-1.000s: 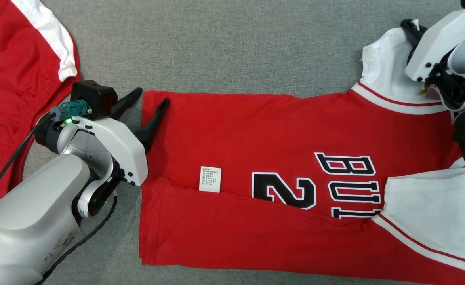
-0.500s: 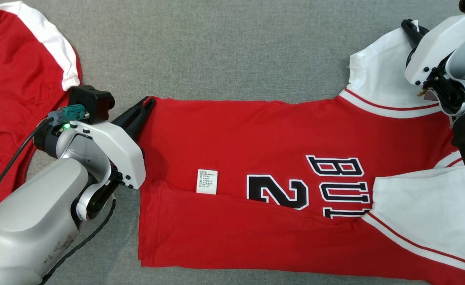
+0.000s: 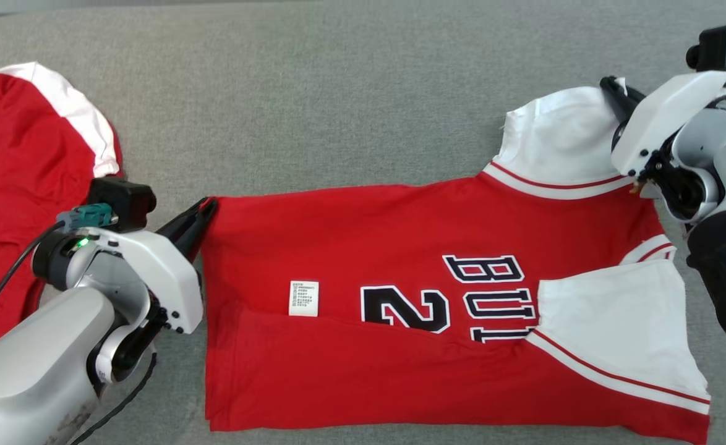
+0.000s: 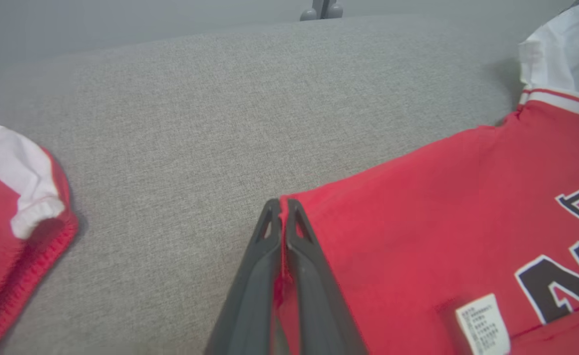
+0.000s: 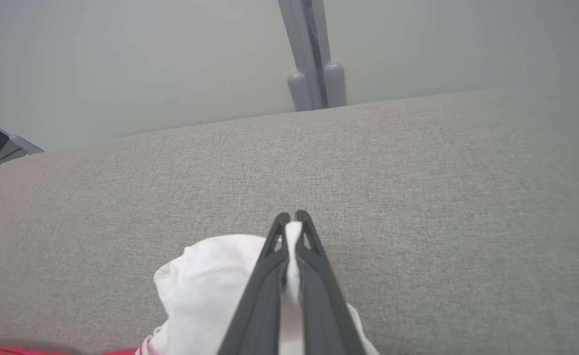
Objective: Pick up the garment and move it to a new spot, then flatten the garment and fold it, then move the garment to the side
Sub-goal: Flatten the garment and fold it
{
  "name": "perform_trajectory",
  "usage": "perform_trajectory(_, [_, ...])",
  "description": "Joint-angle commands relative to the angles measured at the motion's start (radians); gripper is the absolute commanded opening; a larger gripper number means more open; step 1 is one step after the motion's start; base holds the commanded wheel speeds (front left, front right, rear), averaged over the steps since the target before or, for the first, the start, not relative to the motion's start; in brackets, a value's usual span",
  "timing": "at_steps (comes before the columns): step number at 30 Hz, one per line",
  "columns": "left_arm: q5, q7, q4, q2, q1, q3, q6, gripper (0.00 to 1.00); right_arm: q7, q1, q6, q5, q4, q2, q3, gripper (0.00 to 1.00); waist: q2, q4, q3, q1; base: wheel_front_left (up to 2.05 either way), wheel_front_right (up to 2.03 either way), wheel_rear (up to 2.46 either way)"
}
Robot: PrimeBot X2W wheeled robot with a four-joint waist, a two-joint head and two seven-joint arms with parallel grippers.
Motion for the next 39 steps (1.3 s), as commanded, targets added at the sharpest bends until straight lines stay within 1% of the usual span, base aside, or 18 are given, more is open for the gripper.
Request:
perform_trajectory(1, [0.000, -0.002, 0.001, 0.007, 0.007, 0.005, 0.005, 0.00, 0.002, 0.011, 0.000, 0.004, -0.004, -0.010, -0.002, 0.00, 0.0000, -0.013, -0.014, -0.0001, 0.00, 0.00, 0.00])
perform_trajectory(2, [-0.001, -0.003, -0.001, 0.019, 0.017, 0.008, 0.016, 0.00, 0.002, 0.025, 0.000, 0.015, -0.011, -0.026, 0.013, 0.00, 0.0000, -0.023, -0.026, -0.0001, 0.00, 0.00, 0.00])
perform_trajectory(8, [-0.004, -0.010, 0.003, 0.033, 0.038, 0.010, 0.042, 0.00, -0.010, 0.051, 0.000, 0.043, -0.019, -0.052, 0.036, 0.00, 0.0000, -0.045, -0.054, -0.0001, 0.00, 0.00, 0.00])
perform_trajectory(15, [-0.001, -0.009, -0.007, 0.040, 0.061, -0.002, 0.047, 0.00, -0.002, 0.080, 0.000, 0.078, -0.043, -0.058, 0.064, 0.00, 0.0000, -0.064, -0.092, -0.0001, 0.00, 0.00, 0.00])
perform_trajectory(19, [0.001, 0.021, -0.024, 0.062, 0.086, -0.025, 0.047, 0.00, 0.044, 0.122, 0.000, 0.111, -0.076, -0.068, 0.100, 0.00, 0.0000, -0.077, -0.120, -0.0001, 0.00, 0.00, 0.00])
perform_trajectory(21, [0.008, 0.045, -0.030, 0.084, 0.094, -0.041, 0.050, 0.00, 0.063, 0.141, 0.000, 0.126, -0.095, -0.080, 0.115, 0.00, 0.0000, -0.084, -0.133, -0.0001, 0.00, 0.00, 0.00])
perform_trajectory(29, [-0.019, 0.136, -0.089, 0.131, 0.131, -0.073, 0.063, 0.00, 0.147, 0.221, 0.000, 0.183, -0.175, -0.128, 0.164, 0.00, 0.0000, -0.099, -0.168, -0.0001, 0.00, 0.00, 0.00])
perform_trajectory(34, [-0.031, 0.168, -0.110, 0.144, 0.142, -0.083, 0.073, 0.00, 0.204, 0.270, 0.000, 0.217, -0.240, -0.163, 0.181, 0.00, 0.0000, -0.105, -0.188, -0.0001, 0.00, 0.00, 0.00])
perform_trajectory(39, [-0.038, 0.192, -0.120, 0.149, 0.160, -0.100, 0.077, 0.00, 0.268, 0.330, 0.000, 0.254, -0.311, -0.195, 0.175, 0.00, 0.0000, -0.111, -0.208, -0.0001, 0.00, 0.00, 0.00])
